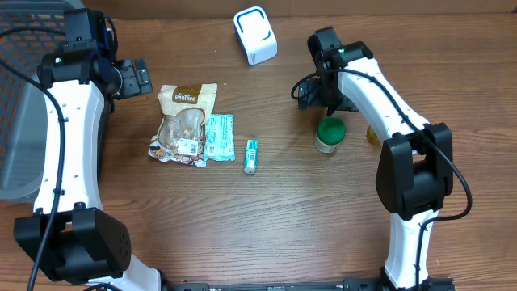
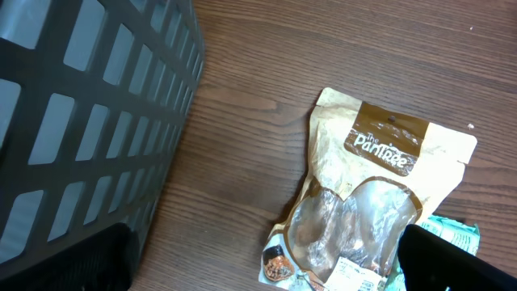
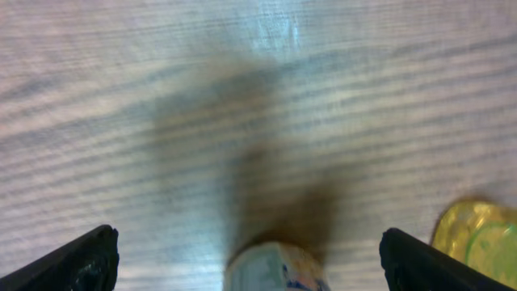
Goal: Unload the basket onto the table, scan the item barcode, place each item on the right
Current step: 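Lift the right gripper and move it left toward the teal tube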
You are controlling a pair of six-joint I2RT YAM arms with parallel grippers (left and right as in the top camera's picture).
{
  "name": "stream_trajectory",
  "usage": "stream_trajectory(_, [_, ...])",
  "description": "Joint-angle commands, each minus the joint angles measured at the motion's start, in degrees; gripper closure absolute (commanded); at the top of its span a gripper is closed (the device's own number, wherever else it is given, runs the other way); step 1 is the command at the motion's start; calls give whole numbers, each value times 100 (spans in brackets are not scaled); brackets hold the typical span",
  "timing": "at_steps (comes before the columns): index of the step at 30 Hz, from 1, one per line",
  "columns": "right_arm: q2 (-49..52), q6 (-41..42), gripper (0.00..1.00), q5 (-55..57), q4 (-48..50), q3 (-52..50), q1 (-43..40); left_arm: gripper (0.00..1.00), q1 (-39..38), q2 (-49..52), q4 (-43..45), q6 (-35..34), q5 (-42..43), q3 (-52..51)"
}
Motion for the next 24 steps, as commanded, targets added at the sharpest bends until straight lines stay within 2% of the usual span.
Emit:
stream_trajectory(1, [-50,-26,0,-313,177,144,-48,0,46,-11,2,22,-76,87])
stream_trajectory(12, [-50,-26,0,-2483,719,122,-15,0,46,-11,2,22,-76,87])
stream_trajectory(24, [-50,-24,0,-2640,702,120,557,0,46,-11,2,22,-79,87])
